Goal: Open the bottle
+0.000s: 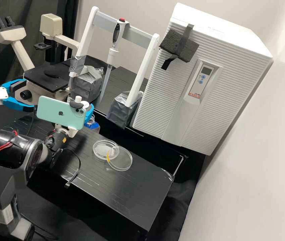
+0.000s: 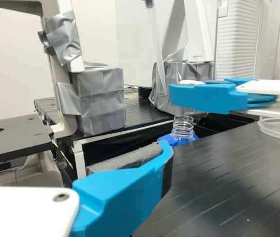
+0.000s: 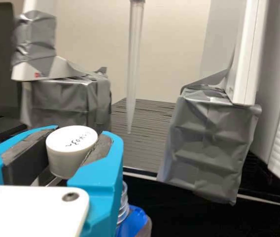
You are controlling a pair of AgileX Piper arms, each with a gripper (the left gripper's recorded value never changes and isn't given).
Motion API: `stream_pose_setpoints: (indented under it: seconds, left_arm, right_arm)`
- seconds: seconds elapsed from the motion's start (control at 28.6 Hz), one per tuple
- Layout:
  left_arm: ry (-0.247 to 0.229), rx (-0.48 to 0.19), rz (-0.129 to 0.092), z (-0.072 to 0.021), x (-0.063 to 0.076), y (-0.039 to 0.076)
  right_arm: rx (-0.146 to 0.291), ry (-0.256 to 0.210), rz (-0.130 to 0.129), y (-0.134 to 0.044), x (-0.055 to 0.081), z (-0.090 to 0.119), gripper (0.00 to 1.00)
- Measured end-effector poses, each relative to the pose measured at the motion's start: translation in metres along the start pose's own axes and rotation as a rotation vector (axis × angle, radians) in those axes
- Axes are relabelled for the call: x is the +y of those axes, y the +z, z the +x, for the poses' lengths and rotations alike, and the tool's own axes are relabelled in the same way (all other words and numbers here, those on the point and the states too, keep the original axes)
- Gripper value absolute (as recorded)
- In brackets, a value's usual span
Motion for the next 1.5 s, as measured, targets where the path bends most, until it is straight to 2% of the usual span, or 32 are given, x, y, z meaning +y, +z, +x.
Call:
stream_pose_setpoints:
  seconds: [0.28, 0.49, 0.84, 1.19, 1.36, 1.5]
  left_arm:
    - [-0.001, -0.004, 0.000, 0.0003, 0.000, 0.001]
    - [0.001, -0.001, 0.003, 0.0003, 0.000, 0.001]
    - [0.000, -0.004, 0.002, 0.0005, 0.000, 0.002]
    - [0.001, -0.006, -0.001, 0.0007, -0.001, 0.003]
    - [0.001, -0.006, -0.001, 0.0007, -0.001, 0.003]
    - [0.001, -0.007, -0.002, 0.0008, -0.001, 0.004]
  right_arm:
    - [0.033, -0.035, 0.009, -0.007, -0.006, -0.030, 0.00]
    - [0.044, -0.063, 0.033, -0.011, -0.013, -0.044, 0.00]
    - [-0.036, -0.061, 0.027, -0.001, -0.018, -0.052, 0.00]
    - [-0.043, -0.066, 0.025, 0.001, -0.020, -0.053, 0.00]
    - [-0.070, -0.090, 0.018, 0.007, -0.025, -0.056, 0.00]
    - [-0.070, -0.102, 0.018, 0.007, -0.027, -0.057, 0.00]
